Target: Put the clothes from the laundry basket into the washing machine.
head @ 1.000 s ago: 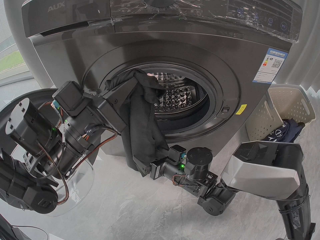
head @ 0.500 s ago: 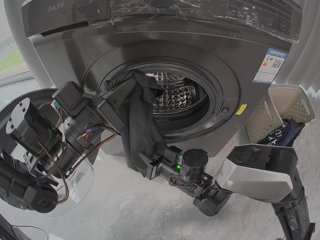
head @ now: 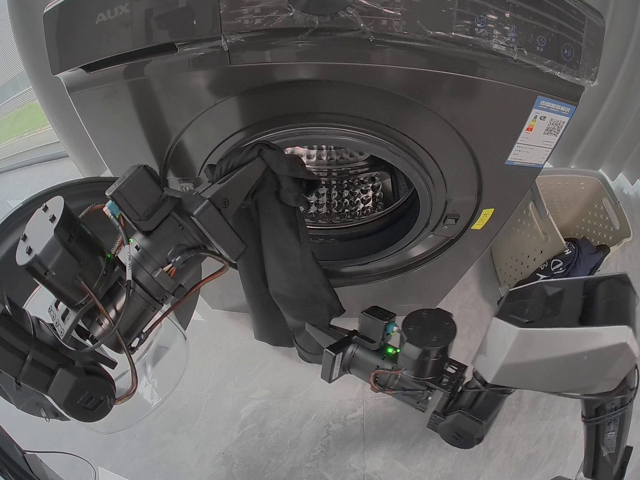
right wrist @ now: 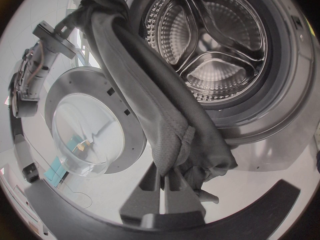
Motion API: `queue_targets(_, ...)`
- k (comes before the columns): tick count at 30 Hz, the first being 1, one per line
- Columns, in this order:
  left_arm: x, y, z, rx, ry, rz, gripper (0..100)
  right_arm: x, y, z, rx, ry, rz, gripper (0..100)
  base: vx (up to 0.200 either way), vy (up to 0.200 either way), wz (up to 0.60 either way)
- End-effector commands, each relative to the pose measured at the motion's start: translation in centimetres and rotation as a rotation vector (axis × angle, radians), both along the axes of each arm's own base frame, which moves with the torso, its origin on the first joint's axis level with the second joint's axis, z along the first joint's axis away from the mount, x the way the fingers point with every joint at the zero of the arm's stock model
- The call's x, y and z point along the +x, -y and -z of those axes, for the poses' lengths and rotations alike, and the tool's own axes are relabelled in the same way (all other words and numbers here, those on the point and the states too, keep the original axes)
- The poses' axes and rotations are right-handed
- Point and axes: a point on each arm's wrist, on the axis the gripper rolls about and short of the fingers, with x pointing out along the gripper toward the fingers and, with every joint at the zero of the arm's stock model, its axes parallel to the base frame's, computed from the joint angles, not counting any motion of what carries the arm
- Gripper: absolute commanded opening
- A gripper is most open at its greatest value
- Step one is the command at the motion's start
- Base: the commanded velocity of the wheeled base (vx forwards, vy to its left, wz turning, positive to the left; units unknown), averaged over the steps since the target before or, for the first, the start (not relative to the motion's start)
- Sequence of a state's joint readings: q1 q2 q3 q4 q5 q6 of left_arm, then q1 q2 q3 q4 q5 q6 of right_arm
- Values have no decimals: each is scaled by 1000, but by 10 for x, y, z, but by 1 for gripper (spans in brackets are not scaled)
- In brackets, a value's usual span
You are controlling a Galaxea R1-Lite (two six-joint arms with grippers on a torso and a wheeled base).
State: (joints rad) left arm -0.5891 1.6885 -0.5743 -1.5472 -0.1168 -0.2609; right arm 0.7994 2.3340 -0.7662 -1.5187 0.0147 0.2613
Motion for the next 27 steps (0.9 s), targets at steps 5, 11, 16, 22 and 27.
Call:
queue_targets(5,6,-9,3,6,-9,-40,0,-44,65,-64,11,69,46,0,0,0,0)
queue_targets(11,2,-19,0,2,-1,-63,0,-48,102,-85,21,111,136,0,0,0,0)
queue_targets(16,-8,-25,1,8,-10,-62,0,-48,124,-104,11,200,202,0,0,0,0)
queue_targets(22,-25,-32,-5,-5,11,-48,0,-54,131,-124,65,260,217,0,0,0,0)
queue_targets(27,-40,-32,-7,-8,20,-15,0,-51,130,-145,122,330,221,0,0,0,0)
